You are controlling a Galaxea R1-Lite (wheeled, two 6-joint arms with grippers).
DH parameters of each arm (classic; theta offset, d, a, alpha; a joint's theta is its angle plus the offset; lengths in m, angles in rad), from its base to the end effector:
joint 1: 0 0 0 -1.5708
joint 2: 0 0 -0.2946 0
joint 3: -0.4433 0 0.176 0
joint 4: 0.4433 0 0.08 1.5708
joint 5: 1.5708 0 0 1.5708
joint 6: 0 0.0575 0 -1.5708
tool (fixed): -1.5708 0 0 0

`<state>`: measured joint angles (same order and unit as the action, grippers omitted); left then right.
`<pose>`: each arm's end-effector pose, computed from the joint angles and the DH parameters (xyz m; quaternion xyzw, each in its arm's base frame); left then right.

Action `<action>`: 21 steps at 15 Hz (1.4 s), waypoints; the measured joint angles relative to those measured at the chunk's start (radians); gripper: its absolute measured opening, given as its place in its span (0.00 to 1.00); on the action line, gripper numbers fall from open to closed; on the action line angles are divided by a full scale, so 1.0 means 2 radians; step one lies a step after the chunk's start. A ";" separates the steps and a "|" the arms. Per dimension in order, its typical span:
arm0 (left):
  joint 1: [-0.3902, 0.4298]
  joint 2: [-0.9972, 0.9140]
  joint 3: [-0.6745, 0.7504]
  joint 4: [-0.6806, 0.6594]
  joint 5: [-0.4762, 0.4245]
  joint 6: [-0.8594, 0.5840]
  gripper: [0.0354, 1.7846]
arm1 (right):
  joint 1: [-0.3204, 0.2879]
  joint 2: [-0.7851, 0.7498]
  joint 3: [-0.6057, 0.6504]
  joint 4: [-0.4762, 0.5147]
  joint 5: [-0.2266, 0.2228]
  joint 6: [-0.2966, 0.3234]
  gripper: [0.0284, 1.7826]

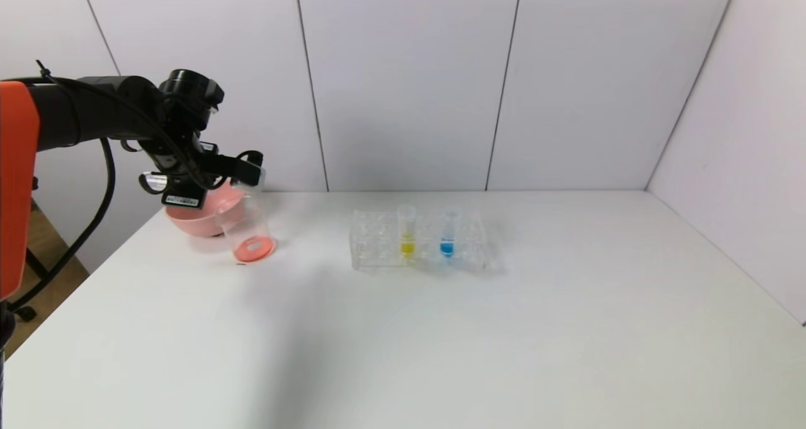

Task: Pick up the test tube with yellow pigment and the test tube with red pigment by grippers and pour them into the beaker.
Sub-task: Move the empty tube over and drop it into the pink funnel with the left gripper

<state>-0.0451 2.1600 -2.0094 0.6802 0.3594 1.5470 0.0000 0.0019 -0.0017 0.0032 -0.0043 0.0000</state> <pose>0.4229 0.0012 0.1969 0.6893 0.3829 -0.1737 0.5899 0.0019 -0.0002 0.0756 0.0000 0.0017 -0.0022 1.0000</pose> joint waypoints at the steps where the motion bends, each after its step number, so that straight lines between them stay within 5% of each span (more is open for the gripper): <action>1: 0.001 -0.001 0.000 -0.001 0.000 0.000 0.26 | 0.000 0.000 0.000 0.000 0.000 0.000 0.05; 11: 0.054 -0.038 -0.001 -0.038 -0.009 -0.031 0.26 | 0.000 0.000 0.000 0.000 0.000 0.000 0.05; 21: 0.063 -0.072 -0.001 -0.152 -0.106 -0.424 0.26 | 0.000 0.000 0.000 0.000 0.000 0.000 0.05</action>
<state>0.0809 2.0151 -2.0113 0.3766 0.1481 0.6981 0.0000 0.0019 -0.0017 0.0028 -0.0043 0.0000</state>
